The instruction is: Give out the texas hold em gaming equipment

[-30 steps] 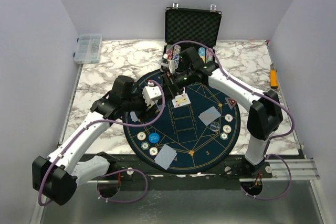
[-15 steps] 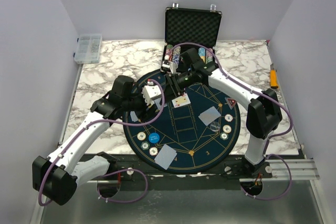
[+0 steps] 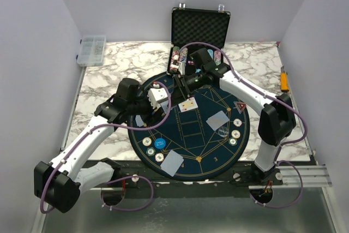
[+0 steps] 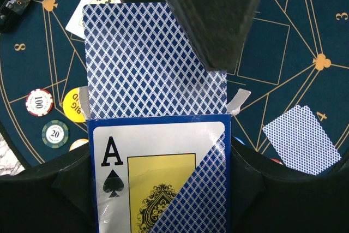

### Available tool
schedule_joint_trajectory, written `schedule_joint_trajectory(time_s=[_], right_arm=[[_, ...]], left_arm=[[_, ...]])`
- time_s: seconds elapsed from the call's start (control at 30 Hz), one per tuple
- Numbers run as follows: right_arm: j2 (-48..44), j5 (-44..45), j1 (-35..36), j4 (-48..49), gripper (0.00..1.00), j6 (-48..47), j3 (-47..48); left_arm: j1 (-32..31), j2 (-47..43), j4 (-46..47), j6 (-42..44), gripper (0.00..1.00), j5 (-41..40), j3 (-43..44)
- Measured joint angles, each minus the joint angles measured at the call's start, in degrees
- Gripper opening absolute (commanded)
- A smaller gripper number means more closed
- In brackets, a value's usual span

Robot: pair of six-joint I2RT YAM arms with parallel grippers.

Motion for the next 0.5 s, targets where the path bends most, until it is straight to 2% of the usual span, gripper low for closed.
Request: schedule_joint_trajectory(time_s=[0.23,0.37,0.5], right_arm=[[0.8,1.6,1.2,0.4,0.38,2.0,0.0],[0.8,2.3,1.0,0.0,0.33,2.5,0.0],[0.4,2.6,0.1,-0.2,0.2,2.4,0.0]], left_arm=[[0.0,0.3,0.3,-0.6,0.0,0.0,0.0],[0.0,0.2,0.2,-0.9,0.0,-0.3,0.0],[0.2,0.1,0.2,-1.1,0.0,-0.4,-0.3]])
